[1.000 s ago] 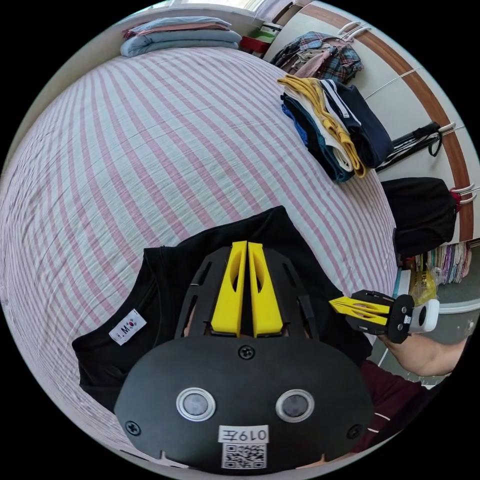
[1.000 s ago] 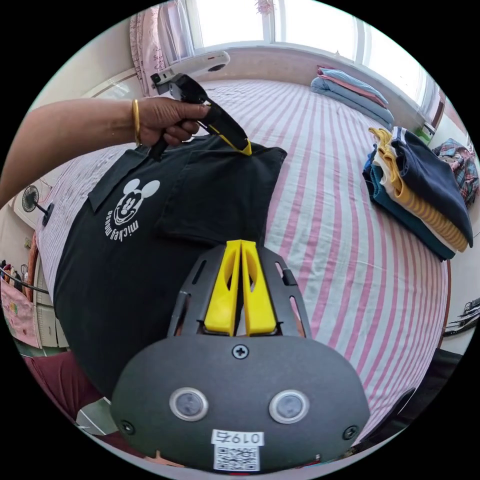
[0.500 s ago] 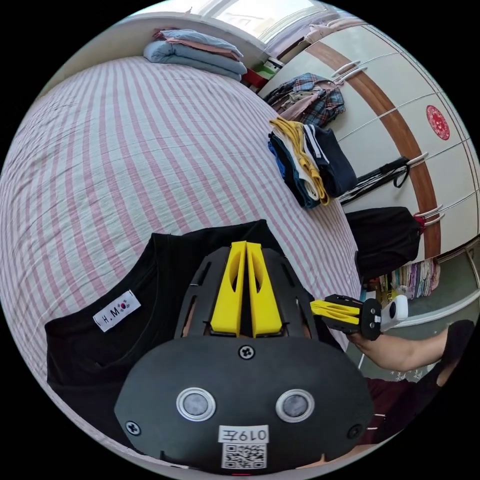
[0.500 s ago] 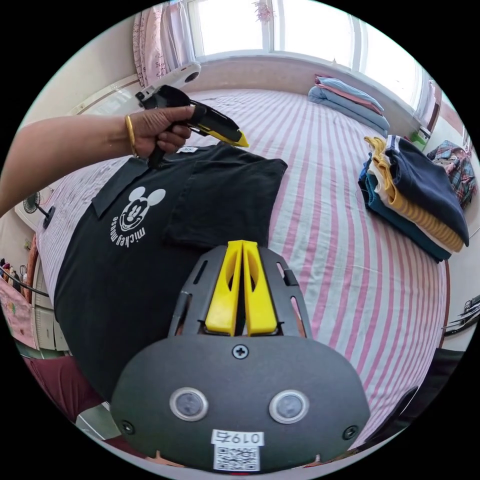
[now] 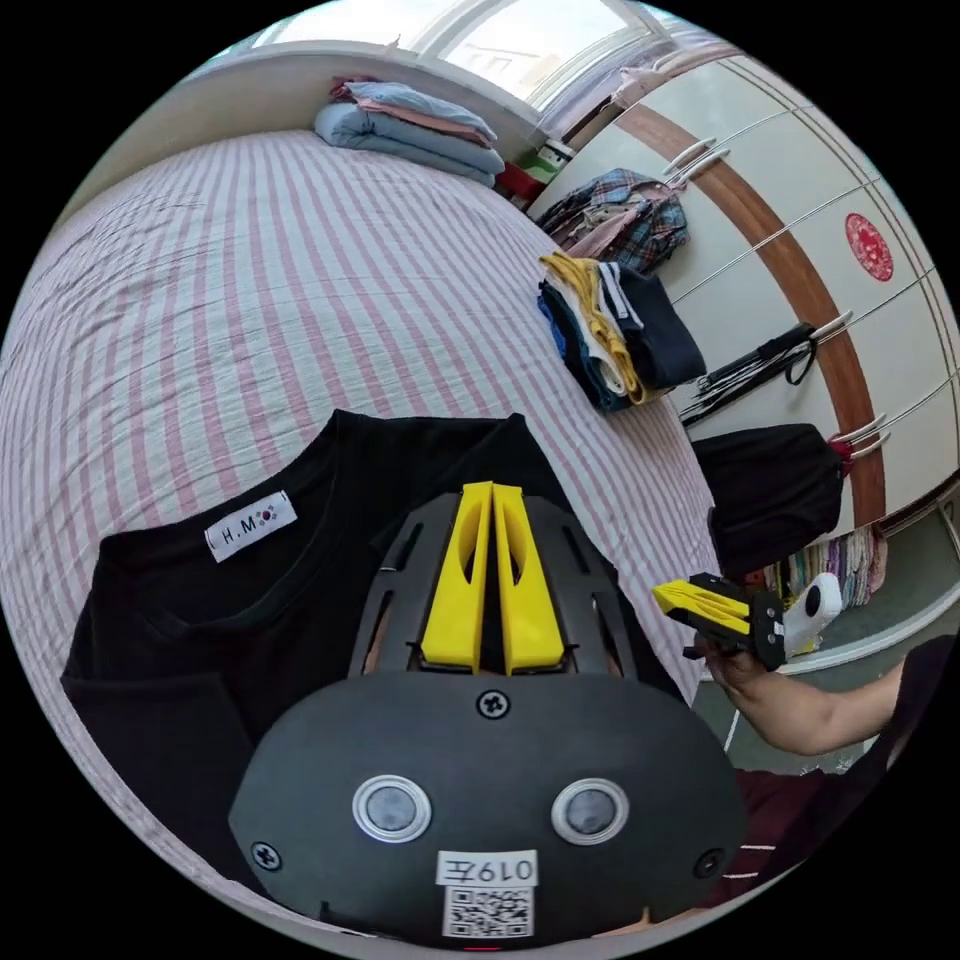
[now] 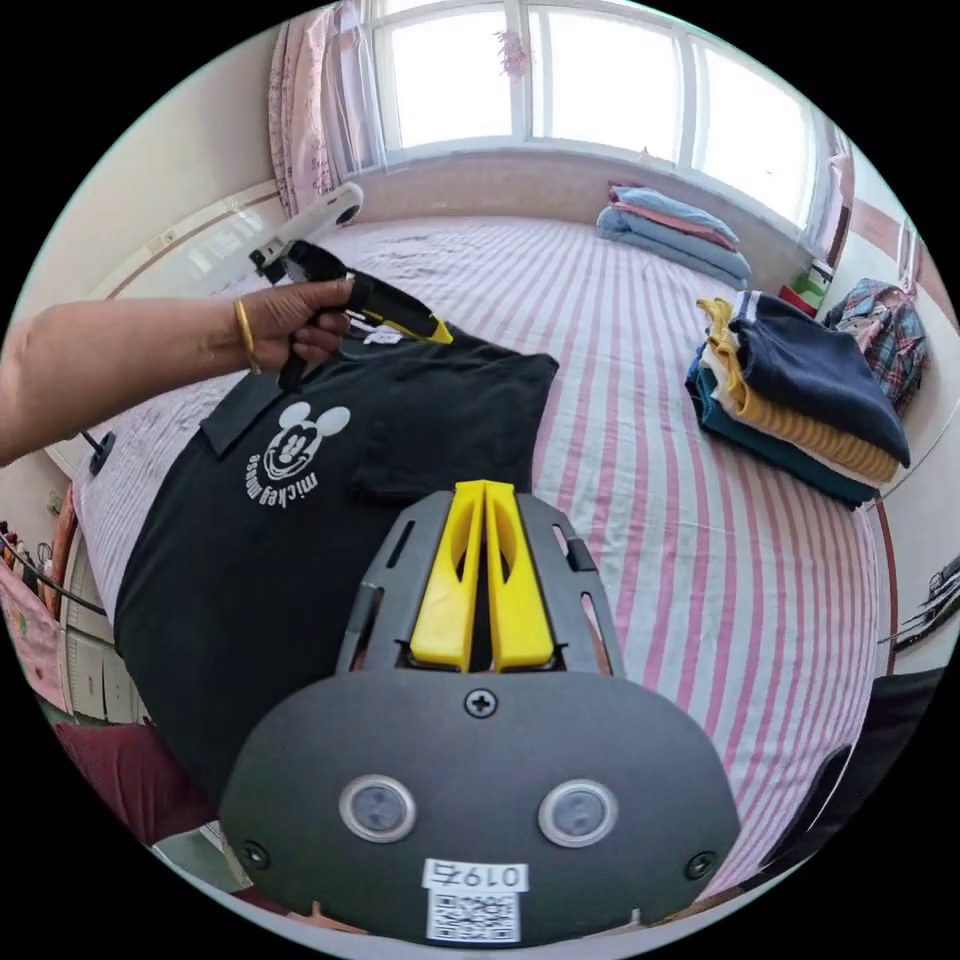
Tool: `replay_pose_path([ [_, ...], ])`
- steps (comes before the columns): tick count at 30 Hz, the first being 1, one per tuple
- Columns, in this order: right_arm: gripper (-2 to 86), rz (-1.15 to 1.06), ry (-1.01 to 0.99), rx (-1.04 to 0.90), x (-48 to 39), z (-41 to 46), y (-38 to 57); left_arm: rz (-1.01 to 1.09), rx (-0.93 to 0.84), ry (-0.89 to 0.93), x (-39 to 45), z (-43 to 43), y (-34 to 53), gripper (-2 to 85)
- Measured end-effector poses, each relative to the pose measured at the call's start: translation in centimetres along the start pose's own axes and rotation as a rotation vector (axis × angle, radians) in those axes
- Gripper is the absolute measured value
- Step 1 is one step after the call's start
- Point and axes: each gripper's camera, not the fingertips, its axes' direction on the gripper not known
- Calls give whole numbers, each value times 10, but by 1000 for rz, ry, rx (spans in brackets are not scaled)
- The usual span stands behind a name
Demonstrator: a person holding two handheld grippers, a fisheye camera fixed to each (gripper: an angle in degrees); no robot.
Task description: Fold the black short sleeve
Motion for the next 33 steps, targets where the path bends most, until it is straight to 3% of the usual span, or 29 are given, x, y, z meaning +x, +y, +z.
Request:
replay_pose_path([
  [2, -8, 31, -35, 21, 3, -36, 27, 63, 66, 76, 34, -25, 58, 7],
  [6, -7, 124, -102, -70, 6, -106, 108, 136, 34, -52, 89, -51, 165, 7],
  [8, -7, 159, -146, -82, 3, -134, 139, 89, -17, -24, 104, -65, 230, 8],
  [15, -7, 253, -254, 128, -14, -186, 195, 67, -45, -93, 127, -100, 332, 7],
  [23, -7, -52, -394, 260, -46, -141, 217, 33, 265, -190, 145, -118, 404, 8],
  [28, -7, -131, -361, 484, -42, -161, 261, 7, 502, -269, 165, -152, 452, 8],
  [33, -7, -164, -369, 541, -25, -191, 286, 52, 518, -286, 194, -171, 493, 10],
])
